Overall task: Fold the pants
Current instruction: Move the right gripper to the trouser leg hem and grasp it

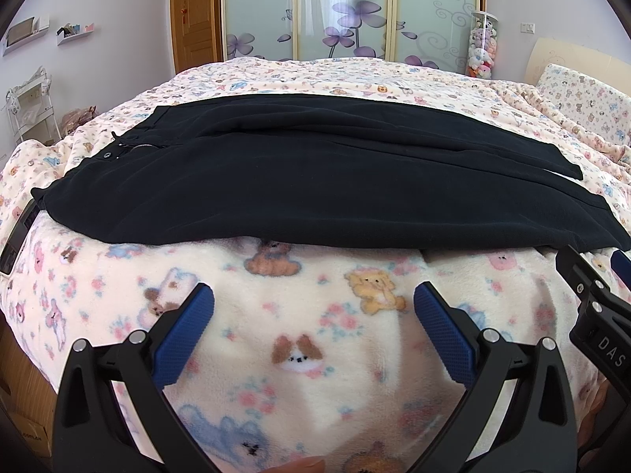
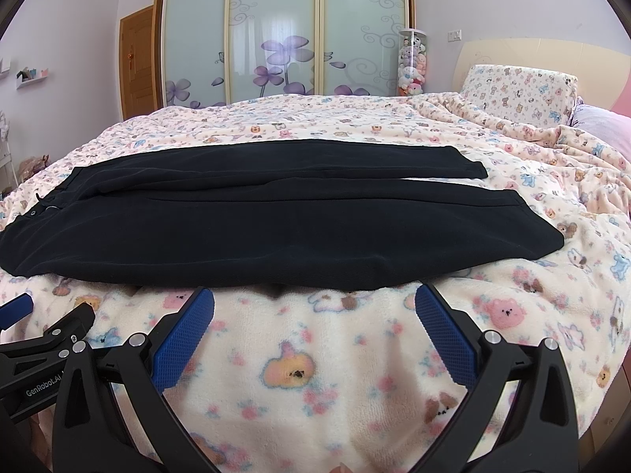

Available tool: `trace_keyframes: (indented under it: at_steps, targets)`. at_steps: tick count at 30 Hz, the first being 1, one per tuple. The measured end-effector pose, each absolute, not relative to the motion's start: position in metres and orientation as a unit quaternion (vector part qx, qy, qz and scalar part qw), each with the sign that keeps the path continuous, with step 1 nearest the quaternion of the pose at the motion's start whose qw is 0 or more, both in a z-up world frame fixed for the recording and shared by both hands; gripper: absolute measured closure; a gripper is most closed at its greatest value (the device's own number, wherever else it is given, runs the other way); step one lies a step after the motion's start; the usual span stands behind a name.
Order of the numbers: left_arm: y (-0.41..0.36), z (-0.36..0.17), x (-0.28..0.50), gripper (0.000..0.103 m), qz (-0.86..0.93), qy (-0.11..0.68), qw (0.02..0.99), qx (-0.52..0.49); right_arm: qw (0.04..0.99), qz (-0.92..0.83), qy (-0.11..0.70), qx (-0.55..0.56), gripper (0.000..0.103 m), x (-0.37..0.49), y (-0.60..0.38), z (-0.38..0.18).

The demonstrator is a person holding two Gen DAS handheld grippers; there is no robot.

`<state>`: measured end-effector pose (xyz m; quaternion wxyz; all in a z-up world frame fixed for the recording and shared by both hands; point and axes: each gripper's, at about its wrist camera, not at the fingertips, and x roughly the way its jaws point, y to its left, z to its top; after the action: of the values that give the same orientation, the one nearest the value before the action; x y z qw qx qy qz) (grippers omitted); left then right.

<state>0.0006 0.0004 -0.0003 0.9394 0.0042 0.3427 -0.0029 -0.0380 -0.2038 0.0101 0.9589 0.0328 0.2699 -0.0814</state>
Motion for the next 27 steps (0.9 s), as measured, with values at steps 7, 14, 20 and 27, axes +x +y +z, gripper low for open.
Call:
trace_keyframes:
  at_steps: [7, 14, 20, 27]
  targets:
    - [-0.008, -0.011, -0.005, 0.002, -0.004, 0.346, 0.938, 0.002, 0.96, -0.077, 0.267, 0.039, 0.001, -0.039, -0.206, 0.013]
    - [0.003, -0.007, 0.004, 0.002, -0.027, 0.339, 0.94, -0.036, 0.961, 0.014, 0.263, 0.085, 0.001, -0.023, -0.231, 0.024]
    - [0.018, 0.019, 0.019, 0.002, -0.046, 0.288, 0.952, -0.087, 0.951, 0.104, 0.243, 0.162, 0.001, 0.011, -0.28, 0.048]
    - [0.014, 0.055, 0.064, 0.002, 0.002, 0.235, 0.969, -0.073, 0.928, 0.127, 0.292, 0.195, 0.001, 0.094, -0.364, 0.081]
